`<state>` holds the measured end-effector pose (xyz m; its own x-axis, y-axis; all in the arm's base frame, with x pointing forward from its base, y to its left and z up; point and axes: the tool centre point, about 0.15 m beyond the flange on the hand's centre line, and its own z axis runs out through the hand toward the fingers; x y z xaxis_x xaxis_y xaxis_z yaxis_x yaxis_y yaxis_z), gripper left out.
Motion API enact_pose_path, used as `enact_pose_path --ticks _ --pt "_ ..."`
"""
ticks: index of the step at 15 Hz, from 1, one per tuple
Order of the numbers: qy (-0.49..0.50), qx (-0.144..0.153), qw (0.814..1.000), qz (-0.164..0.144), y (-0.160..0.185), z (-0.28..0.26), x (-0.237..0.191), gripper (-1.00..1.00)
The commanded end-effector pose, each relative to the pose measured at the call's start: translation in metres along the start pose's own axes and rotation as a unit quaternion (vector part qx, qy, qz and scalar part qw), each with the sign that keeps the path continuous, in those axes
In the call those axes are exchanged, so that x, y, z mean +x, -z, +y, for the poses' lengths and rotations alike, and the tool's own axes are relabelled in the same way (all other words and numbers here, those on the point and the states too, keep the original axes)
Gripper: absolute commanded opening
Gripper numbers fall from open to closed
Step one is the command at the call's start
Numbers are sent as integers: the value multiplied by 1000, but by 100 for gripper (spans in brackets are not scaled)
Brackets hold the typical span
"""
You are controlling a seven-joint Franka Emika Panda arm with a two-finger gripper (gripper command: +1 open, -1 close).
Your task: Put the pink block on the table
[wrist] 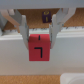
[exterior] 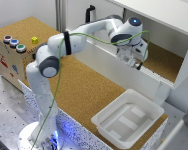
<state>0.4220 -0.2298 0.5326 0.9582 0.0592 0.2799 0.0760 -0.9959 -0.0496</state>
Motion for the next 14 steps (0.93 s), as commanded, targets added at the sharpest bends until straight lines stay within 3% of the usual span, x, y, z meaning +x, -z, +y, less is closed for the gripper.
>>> enact_pose_path --ticks 1,5,14 --pt "0 -100 994 38 -54 -63 -66 -100" --pt "17 -94 995 8 -95 -83 -81 -100" --pt "-19 -109 994 17 -182 -97 -69 -100"
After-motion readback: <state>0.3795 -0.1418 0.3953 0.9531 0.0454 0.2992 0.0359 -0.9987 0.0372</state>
